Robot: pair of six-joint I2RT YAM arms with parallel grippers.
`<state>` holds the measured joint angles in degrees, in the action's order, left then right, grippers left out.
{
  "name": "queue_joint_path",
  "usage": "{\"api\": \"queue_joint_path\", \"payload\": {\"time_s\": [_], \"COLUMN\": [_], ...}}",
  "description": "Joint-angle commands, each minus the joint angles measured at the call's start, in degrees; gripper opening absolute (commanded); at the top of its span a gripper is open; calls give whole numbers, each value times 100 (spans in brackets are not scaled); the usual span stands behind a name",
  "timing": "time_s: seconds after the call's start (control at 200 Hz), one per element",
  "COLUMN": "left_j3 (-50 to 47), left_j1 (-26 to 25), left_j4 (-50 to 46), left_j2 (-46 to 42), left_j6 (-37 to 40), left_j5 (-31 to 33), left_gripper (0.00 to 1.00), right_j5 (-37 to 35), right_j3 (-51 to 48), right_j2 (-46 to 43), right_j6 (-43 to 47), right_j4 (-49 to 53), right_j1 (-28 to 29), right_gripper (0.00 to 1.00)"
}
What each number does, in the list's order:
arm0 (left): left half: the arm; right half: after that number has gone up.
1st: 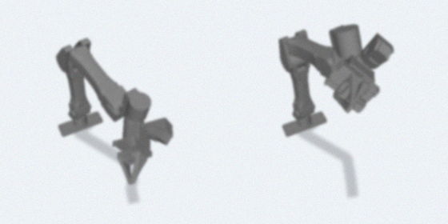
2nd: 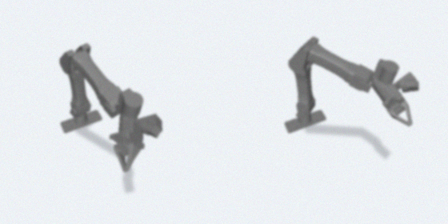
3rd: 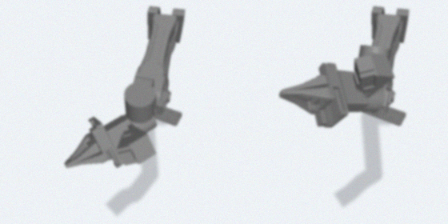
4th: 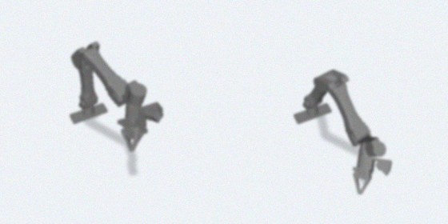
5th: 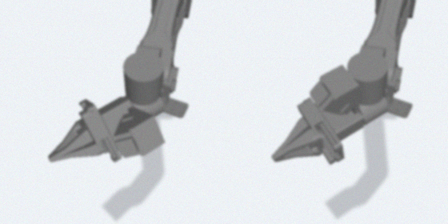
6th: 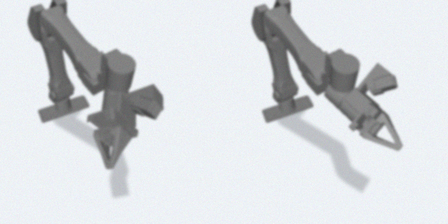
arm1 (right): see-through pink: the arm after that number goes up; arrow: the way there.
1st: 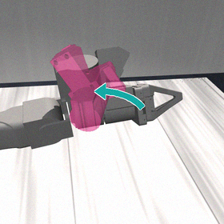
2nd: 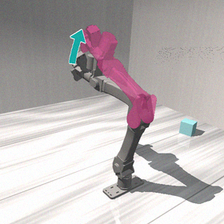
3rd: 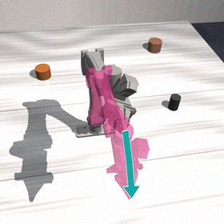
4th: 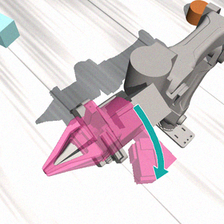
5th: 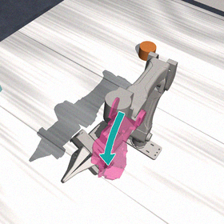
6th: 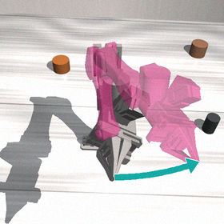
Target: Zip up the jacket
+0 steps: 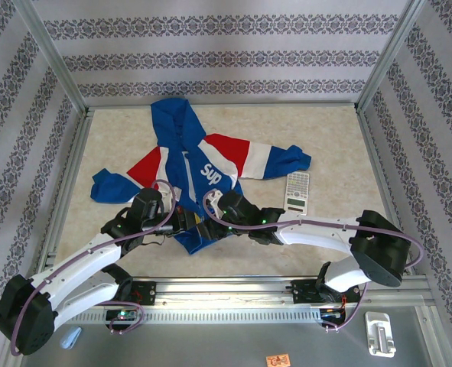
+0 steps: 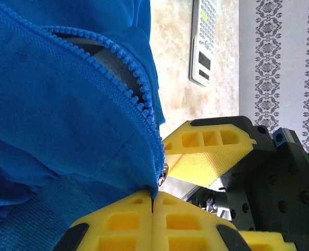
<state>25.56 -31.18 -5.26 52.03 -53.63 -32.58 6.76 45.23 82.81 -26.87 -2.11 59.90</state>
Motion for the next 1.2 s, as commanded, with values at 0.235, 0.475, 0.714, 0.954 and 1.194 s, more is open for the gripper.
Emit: {"api": "queue_joint_path", "payload": {"time_s": [0.235,0.475,0.714,0.954,1.194], "left_j3": [62,72,115,87,188], "left_j1": [-81,-81,-81,-81,-81], "left_j4": [-285,-308,-427,-545,-545], "left_j2": [-44,-26,-44,-120,-66], "left_j6": [179,211,276,319,310], "left_j5": [6,-3,-3,-23,-42], "left_gripper": [0,0,0,0,0], "right_j5": [-439,-388,-344,-520,-439], "right_j3": [-303,-280,-174,-195,-314], "right_j2": [-333,-295,-268,-448,-477], "right_j6": [2,24,198,422,720], "right_j4": [153,145,247,292,10], "right_j1": [66,74,134,197,416], "right_gripper": [28,20,10,5,31]}}
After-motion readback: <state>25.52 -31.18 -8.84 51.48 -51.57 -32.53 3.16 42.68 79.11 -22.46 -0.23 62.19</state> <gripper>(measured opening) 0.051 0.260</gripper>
